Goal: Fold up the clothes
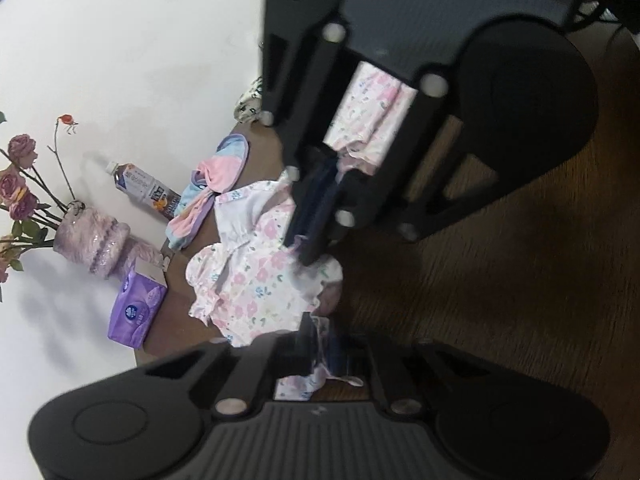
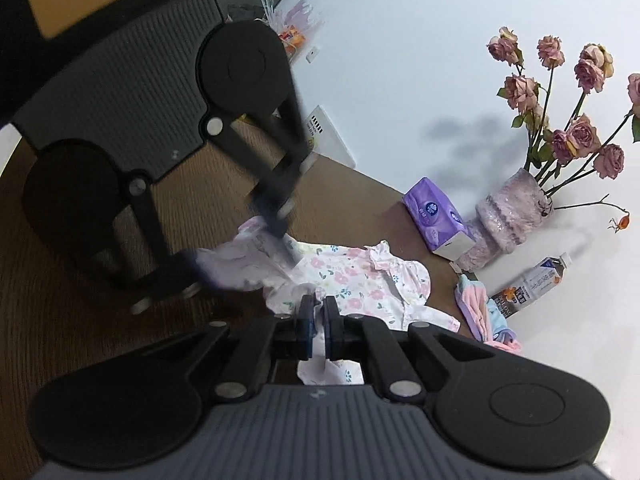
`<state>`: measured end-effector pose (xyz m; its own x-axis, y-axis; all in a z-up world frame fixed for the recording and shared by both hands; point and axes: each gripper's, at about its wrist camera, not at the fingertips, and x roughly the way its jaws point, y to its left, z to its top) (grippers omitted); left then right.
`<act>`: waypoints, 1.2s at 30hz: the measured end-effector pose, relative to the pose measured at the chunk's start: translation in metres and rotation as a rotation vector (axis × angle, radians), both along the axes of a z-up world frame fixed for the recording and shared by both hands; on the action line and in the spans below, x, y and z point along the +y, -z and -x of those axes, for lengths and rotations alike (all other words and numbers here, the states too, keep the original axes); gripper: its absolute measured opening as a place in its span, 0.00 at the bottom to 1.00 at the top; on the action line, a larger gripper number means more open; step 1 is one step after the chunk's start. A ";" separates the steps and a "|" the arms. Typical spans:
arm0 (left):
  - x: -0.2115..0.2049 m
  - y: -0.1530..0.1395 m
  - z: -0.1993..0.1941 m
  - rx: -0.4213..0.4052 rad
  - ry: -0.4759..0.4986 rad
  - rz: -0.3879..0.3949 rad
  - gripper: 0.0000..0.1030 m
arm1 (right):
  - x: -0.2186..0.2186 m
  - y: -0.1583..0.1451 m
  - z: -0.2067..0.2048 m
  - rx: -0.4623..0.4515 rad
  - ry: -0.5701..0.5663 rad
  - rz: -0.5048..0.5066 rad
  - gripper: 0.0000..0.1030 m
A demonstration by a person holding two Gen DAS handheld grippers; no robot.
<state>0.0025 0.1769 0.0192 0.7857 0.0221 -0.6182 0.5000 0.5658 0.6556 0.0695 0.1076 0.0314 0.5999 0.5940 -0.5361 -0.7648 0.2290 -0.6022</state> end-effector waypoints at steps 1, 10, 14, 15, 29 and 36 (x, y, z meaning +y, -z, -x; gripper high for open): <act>0.001 -0.003 0.000 0.001 0.006 0.000 0.05 | -0.001 -0.001 0.000 -0.002 -0.004 -0.001 0.04; 0.004 -0.014 -0.012 0.043 0.037 -0.037 0.05 | -0.014 0.001 0.009 -0.044 -0.078 0.073 0.41; 0.005 -0.017 -0.013 0.057 0.041 -0.046 0.05 | -0.012 0.005 0.007 -0.036 -0.070 0.099 0.41; 0.005 -0.017 -0.014 0.061 0.042 -0.047 0.05 | -0.011 0.005 0.006 -0.028 -0.068 0.101 0.39; 0.022 -0.042 -0.039 0.229 0.097 0.032 0.09 | -0.012 -0.019 -0.036 0.222 -0.050 0.068 0.03; 0.037 -0.051 -0.082 0.257 0.044 0.074 0.17 | -0.024 -0.032 -0.096 0.471 0.010 -0.034 0.03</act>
